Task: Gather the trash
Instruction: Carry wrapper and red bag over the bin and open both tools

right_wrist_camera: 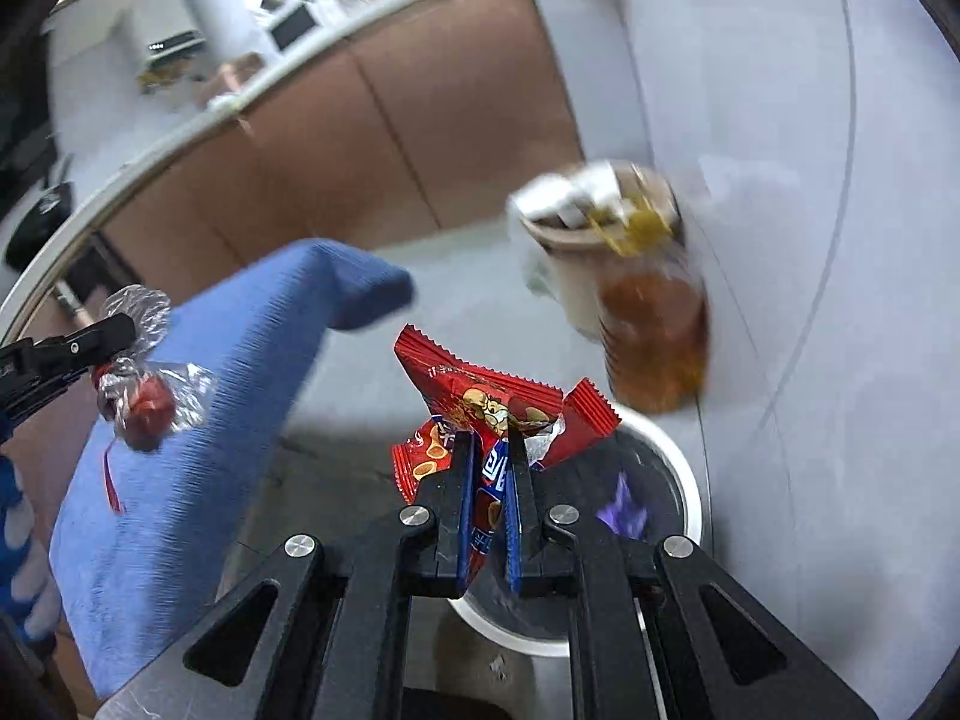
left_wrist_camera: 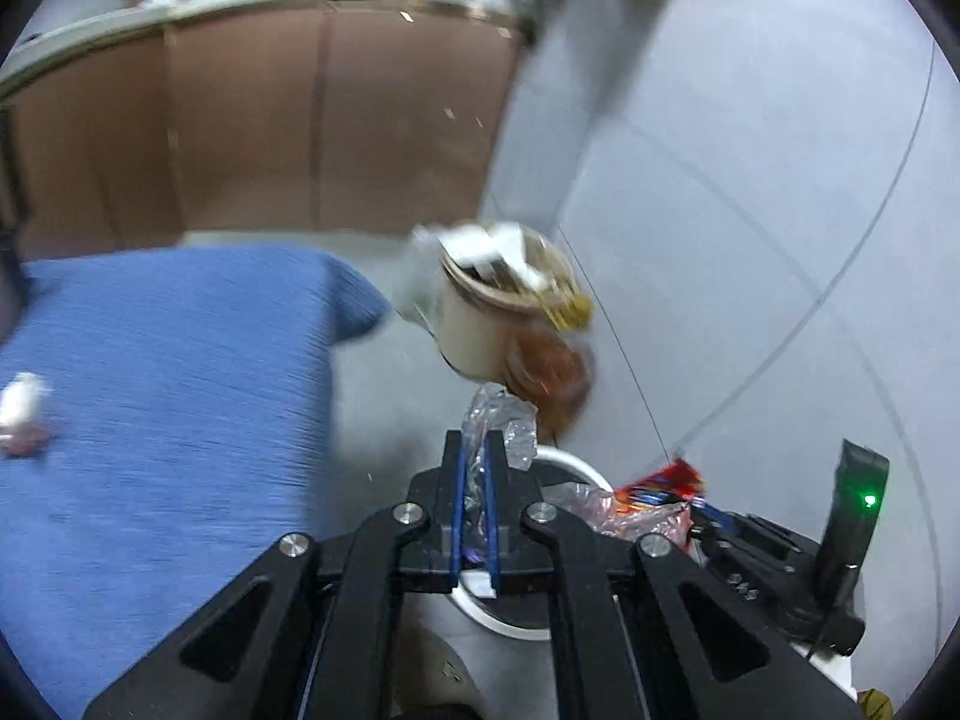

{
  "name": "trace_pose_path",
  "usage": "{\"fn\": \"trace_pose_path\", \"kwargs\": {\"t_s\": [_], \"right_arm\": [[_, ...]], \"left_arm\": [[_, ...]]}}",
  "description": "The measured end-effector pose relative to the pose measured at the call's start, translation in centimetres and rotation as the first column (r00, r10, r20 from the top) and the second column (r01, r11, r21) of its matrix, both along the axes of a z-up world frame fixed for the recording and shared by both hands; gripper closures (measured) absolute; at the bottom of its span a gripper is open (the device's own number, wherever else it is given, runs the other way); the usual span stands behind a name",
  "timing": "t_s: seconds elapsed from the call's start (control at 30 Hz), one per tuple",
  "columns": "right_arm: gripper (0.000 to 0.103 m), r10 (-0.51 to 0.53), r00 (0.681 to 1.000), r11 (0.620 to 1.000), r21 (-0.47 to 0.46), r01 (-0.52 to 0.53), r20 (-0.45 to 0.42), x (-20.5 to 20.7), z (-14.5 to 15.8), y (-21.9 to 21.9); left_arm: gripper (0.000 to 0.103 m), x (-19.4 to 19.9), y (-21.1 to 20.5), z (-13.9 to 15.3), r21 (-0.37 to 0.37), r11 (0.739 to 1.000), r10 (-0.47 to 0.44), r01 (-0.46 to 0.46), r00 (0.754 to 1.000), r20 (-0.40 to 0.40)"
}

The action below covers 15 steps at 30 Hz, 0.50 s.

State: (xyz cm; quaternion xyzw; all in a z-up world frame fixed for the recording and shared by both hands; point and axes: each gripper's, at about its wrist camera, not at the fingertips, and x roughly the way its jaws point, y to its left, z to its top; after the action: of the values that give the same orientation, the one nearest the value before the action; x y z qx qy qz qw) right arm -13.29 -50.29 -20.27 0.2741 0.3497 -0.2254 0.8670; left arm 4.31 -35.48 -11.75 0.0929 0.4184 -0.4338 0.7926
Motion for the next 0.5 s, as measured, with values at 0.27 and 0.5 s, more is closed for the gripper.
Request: {"fn": "trace_pose_path", "kwargs": {"t_s": [0.27,0.5], "right_arm": [[0.078,-0.077,0.991,0.995,0.055,0.083,-0.107,0.2,-5.5,-2.6],[0.061,-0.107,0.985,0.993,0.044,0.114,-0.135,-0.2,-6.3,-3.3]], "left_arm": [[0.095,-1.3,-7.5,-5.6,0.094,0.989,-0.11,0.115,0.992,-0.058],[0.056,-1.2,-7.2,-5.4,0.035,0.989,-0.14,0.143,0.986,-0.086]]}}
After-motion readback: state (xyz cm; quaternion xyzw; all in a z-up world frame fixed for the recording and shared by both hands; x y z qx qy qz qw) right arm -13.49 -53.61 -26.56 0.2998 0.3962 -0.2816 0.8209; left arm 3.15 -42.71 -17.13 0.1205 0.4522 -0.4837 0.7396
